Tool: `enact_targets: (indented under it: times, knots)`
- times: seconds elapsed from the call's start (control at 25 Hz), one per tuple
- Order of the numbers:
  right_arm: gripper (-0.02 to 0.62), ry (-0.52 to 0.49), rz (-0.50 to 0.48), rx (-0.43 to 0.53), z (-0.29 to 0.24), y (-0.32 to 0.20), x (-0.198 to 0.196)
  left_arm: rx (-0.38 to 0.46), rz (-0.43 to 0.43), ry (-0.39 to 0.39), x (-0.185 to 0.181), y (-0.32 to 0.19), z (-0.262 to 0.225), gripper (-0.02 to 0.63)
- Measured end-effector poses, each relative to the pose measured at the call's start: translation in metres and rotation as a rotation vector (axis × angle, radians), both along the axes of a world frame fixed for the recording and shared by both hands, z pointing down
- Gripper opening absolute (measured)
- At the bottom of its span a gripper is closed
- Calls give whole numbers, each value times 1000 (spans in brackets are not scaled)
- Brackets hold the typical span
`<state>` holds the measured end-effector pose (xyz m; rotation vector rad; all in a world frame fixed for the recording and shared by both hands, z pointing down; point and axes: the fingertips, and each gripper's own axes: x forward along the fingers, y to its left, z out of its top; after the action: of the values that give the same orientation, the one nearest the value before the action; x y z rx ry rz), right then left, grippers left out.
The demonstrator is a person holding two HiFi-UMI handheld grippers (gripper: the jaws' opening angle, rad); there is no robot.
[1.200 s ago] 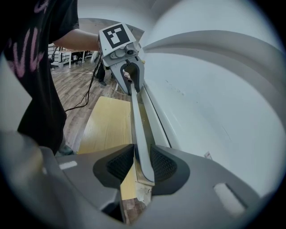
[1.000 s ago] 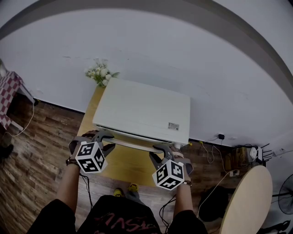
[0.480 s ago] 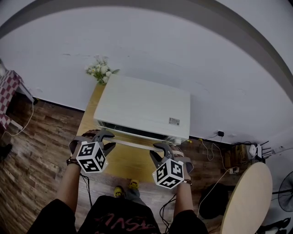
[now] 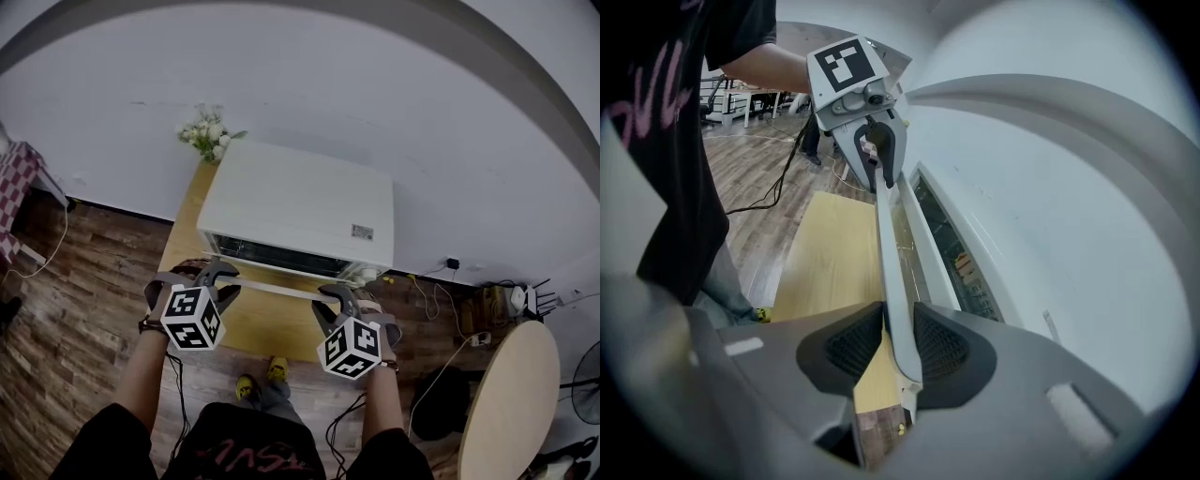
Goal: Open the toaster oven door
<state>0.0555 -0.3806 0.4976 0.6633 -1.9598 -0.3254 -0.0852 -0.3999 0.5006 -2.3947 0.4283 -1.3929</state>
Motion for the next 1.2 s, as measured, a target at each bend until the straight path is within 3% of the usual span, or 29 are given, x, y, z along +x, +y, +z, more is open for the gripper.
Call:
enact_targets:
  times: [0.68,1.2]
  knots:
    - [106,93,30,44,28,42,-5,32,28,-47,-7,44,26,94]
    - [97,143,-4,92,41,57,-7,96,-39,-60,-10,57,38,100]
